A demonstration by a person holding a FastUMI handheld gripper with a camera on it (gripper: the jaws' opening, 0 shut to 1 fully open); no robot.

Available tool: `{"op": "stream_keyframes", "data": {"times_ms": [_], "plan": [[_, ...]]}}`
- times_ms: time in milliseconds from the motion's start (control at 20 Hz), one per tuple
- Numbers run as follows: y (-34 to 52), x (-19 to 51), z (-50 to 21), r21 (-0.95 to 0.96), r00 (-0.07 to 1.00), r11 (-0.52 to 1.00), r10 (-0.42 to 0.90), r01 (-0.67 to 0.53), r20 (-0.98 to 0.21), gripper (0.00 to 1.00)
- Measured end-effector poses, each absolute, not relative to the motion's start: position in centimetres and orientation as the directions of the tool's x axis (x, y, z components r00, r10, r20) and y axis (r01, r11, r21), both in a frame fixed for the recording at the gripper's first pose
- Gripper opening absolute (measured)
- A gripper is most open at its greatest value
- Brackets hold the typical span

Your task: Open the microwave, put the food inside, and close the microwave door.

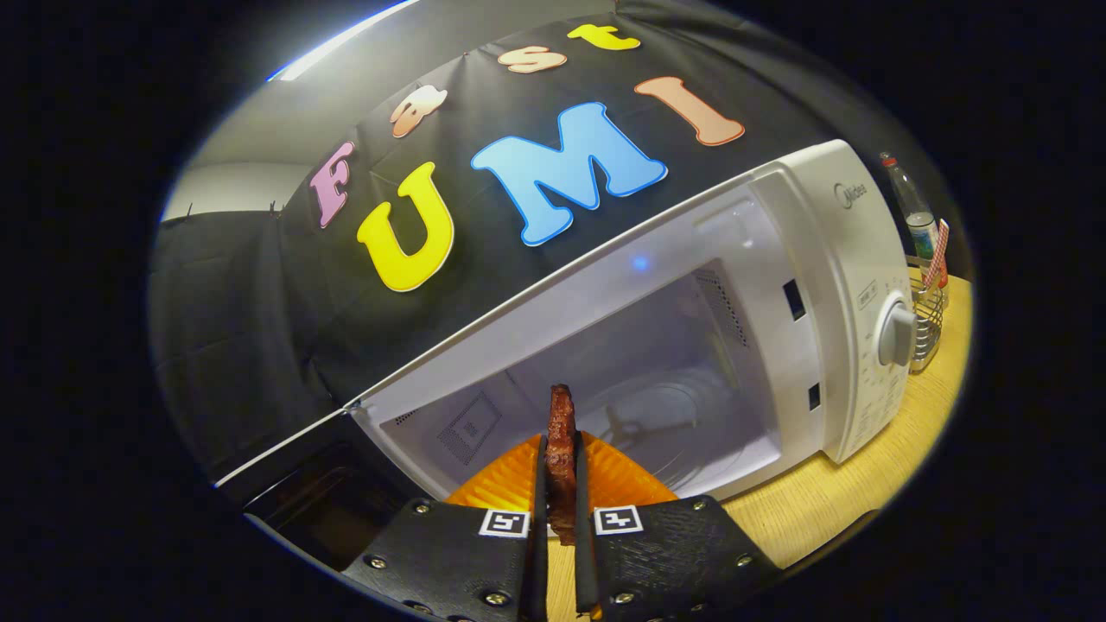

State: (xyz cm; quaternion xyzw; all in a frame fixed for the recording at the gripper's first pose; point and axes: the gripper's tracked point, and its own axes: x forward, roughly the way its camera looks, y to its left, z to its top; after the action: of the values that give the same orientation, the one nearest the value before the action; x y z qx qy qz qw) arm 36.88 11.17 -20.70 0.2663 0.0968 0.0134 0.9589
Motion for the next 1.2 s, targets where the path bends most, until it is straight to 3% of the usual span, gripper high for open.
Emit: {"op": "stream_keyframes", "data": {"times_ms": [250,650,750,1000,1200], "plan": [[11.5,39.9,-21.9,0.502,0.982,0.864,0.051,0.048,-0.182,0.13],[8.8,44.3,-23.3,0.411,0.979,0.895,-0.106,0.171,-0.176,0.13],[7.6,44.3,-23.9,0.358,0.967,0.905,-0.168,0.228,-0.193,0.21],[8.9,43.5,-23.3,0.345,0.981,0.926,-0.096,0.151,-0.171,0.55],[12.0,40.6,-22.3,0.359,0.981,0.933,0.038,0.033,-0.189,0.67]]}}
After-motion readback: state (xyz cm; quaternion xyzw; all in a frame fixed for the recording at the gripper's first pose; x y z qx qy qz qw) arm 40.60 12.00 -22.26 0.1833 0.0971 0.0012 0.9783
